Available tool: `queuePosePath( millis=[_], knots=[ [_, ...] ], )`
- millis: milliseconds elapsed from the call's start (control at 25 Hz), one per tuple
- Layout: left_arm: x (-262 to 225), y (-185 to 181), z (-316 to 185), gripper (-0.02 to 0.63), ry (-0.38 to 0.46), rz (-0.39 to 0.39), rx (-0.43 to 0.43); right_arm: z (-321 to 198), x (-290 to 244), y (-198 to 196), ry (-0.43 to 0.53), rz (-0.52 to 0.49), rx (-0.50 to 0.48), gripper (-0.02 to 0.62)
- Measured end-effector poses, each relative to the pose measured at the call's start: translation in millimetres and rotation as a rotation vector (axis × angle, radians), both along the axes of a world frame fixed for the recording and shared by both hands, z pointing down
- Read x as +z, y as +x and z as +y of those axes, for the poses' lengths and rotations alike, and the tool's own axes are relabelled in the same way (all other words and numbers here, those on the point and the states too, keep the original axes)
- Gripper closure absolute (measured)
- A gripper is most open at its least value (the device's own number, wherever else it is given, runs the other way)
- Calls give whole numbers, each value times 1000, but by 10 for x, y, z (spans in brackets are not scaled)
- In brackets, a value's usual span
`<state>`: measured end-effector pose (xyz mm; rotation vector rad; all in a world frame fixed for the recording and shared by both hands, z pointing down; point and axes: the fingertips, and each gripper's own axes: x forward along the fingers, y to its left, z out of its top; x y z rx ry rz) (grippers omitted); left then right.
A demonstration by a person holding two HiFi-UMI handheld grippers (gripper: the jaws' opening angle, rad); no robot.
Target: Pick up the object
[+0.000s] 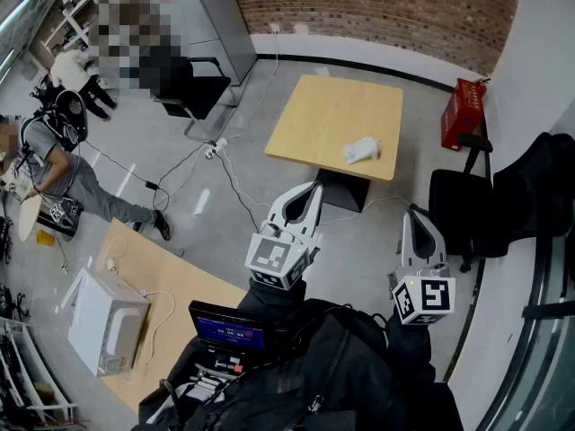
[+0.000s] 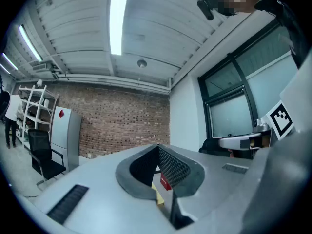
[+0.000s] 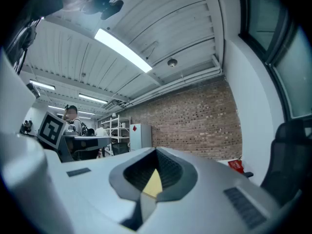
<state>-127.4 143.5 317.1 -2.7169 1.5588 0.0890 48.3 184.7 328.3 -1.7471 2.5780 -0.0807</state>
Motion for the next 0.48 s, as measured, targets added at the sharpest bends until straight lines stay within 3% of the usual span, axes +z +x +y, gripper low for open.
queuePosePath(
  millis=[480],
  knots=[
    [24,215,-109,607,-21,-15,6,-126,82,157,-29,8,-11,591]
  ],
)
